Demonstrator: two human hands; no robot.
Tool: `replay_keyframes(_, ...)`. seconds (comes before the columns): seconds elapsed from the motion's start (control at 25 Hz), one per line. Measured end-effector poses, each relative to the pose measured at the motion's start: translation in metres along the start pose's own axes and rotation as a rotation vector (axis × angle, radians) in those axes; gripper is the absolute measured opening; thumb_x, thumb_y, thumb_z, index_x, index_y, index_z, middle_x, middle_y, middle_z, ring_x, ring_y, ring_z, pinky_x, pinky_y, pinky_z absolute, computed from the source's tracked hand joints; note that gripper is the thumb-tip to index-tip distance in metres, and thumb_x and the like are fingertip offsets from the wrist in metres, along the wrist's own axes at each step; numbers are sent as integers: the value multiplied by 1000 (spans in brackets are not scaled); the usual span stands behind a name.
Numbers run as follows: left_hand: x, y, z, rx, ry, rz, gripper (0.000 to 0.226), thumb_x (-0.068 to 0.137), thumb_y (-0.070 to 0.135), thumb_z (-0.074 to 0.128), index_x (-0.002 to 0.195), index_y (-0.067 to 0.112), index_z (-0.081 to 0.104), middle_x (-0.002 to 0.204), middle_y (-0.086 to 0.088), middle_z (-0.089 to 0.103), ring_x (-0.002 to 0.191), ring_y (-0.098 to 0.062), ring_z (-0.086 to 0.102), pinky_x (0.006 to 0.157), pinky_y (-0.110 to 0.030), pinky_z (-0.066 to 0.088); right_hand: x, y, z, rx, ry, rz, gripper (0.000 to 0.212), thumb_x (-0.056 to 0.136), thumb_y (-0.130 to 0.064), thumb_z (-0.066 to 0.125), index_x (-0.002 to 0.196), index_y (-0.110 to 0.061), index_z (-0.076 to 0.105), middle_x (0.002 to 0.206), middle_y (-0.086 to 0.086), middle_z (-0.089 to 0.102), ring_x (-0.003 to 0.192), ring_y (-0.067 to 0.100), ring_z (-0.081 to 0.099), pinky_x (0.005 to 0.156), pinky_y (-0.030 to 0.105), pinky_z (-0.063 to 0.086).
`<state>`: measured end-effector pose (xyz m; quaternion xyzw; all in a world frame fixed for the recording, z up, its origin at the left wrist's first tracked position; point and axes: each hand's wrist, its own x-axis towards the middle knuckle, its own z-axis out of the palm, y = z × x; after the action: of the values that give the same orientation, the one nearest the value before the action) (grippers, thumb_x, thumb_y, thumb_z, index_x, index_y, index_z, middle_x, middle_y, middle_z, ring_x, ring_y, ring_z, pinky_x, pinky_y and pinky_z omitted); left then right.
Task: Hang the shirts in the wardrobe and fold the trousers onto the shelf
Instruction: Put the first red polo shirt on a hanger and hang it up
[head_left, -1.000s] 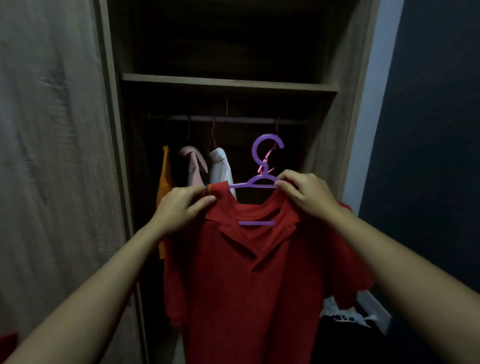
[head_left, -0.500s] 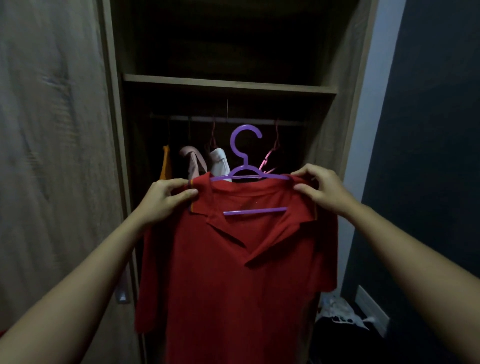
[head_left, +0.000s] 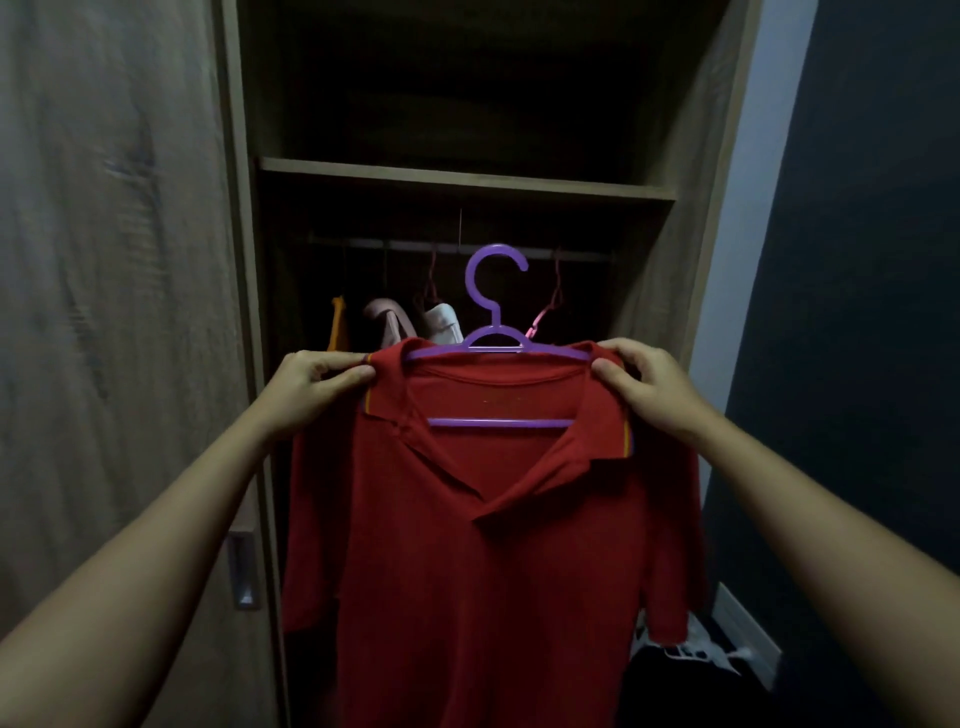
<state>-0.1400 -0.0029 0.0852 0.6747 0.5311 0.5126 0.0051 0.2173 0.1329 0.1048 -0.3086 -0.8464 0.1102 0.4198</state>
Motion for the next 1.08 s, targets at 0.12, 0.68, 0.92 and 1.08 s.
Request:
replay_keyframes(0.12,6,0,0,64,31,47,36,86,24,65,82,59,63,83,33,66,81,15,59,74,-4,42,1,-1,5,-39,131,19,34,75,-64,51,103,-47,61,95,-22,67,96,6,63,89,43,50)
replay_keyframes(0.68,-32,-45,-1,-192,-33,-312,20,84,27,70,103,21,67,91,8,73,86,-6,66,76,-22,51,10,-4,6,-61,337,50,44,70,-68,58,102,-38,64,90,-12,72,88,9,65,79,40,53)
replay_keyframes(0.92,-50,-70,-17,40,63,-494,11,89,15,63,85,24,69,91,-10,72,84,-20,65,74,-32,52,8,-1,-8,-192,414,70,31,81,-55,59,103,-34,63,86,-3,69,89,23,65,68,34,45)
replay_keyframes(1.08,-44,-63,-25,165,37,-441,36,85,-1,55,113,23,61,107,-4,65,109,-26,60,91,-34,45,5,-7,-9,-213,381,85,29,82,-54,59,103,-34,62,83,-6,65,88,21,64,68,32,43)
